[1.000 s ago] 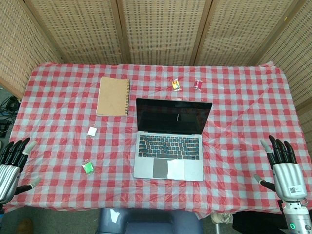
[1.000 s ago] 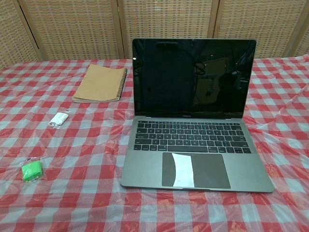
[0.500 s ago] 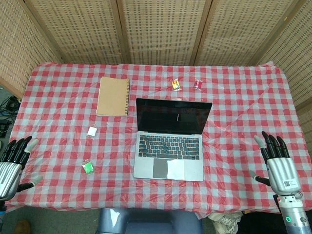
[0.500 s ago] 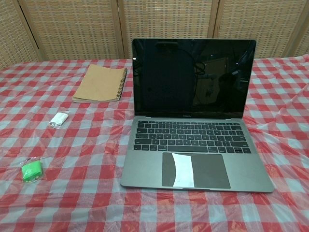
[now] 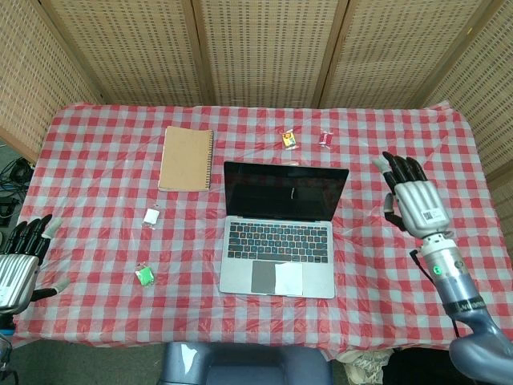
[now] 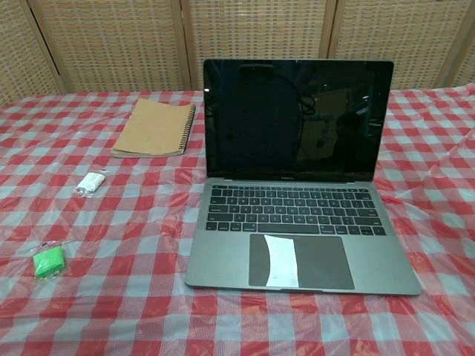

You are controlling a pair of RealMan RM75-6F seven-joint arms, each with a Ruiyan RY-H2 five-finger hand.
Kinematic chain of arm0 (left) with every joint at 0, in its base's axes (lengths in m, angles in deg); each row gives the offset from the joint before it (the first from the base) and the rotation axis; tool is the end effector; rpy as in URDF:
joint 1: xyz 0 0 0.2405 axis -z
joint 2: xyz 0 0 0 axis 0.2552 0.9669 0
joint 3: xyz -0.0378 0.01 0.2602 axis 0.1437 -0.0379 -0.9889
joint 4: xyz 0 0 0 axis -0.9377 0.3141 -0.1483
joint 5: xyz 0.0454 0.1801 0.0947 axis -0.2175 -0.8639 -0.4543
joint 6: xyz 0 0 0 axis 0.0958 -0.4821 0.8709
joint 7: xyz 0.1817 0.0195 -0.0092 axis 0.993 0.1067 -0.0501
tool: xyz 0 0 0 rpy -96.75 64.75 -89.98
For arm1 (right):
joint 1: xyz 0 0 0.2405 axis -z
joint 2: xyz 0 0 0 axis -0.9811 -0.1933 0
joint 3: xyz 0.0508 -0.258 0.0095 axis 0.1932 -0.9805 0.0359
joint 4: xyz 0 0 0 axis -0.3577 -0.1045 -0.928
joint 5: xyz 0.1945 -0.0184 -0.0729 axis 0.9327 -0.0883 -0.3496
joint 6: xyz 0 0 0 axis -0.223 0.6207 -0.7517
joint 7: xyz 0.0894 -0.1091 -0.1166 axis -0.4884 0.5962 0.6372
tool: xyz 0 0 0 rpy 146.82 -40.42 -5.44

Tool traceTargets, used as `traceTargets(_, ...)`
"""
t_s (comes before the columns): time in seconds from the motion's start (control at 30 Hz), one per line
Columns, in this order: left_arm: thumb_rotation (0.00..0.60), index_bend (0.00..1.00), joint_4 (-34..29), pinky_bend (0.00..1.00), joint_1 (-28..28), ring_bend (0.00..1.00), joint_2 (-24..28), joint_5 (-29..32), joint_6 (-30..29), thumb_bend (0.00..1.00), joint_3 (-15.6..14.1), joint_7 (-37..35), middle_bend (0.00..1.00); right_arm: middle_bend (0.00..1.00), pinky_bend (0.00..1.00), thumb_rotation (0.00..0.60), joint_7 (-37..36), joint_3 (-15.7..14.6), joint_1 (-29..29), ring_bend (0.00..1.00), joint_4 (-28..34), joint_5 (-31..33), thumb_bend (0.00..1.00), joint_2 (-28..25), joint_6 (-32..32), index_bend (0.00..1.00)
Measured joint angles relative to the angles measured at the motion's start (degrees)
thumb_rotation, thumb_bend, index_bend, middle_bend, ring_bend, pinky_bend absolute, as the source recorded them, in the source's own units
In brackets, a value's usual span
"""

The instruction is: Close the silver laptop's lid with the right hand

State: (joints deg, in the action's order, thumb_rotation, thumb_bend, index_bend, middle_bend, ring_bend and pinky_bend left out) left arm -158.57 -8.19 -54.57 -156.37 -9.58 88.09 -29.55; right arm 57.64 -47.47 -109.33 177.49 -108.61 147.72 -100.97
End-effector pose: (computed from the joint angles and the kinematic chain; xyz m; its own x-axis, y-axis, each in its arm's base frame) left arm -0.2985 0.2243 0.1522 0.4655 0.0404 0.8841 0.8834 -0.0816 -0.4614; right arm -0.1804 -0.3862 0.1634 0.3893 -0.0535 0.9196 -0.9076 -0.1925 0.3730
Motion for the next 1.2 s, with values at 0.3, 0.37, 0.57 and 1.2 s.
traceTargets(0.3,0.600,0.00,0.99,0.00,1.24,0.00,-0.73,2.91,2.59,0.00,0.79,0.54,0.00,0.30,0.28,0.600,4.93,3.90,-15.32,0.21,-3.21,21.23,1.00,2.97,10.06,0.29)
traceTargets(0.37,0.600,0.00,1.18,0.00,1.41,0.00,-0.82,3.12,2.88,0.00,0.78,0.62,0.00,0.30,0.30,0.600,6.08,3.64,-17.50,0.23,-4.03,24.81,1.00,3.69,11.03,0.29)
traceTargets(0.57,0.600,0.00,1.62,0.00,1.60,0.00,-0.95,3.63,3.20,0.00,0.71,0.73,0.00,0.31,0.31,0.600,10.05,0.96,-23.80,0.23,-7.60,34.25,1.00,7.66,12.37,0.29)
traceTargets(1.2,0.600,0.00,1.65,0.00,1.89,0.00,-0.93,4.06,3.41,0.00,0.43,0.96,0.00,0.41,0.37,0.600,10.52,-3.12,-30.06,0.32,-5.98,42.81,1.00,6.24,15.76,0.38)
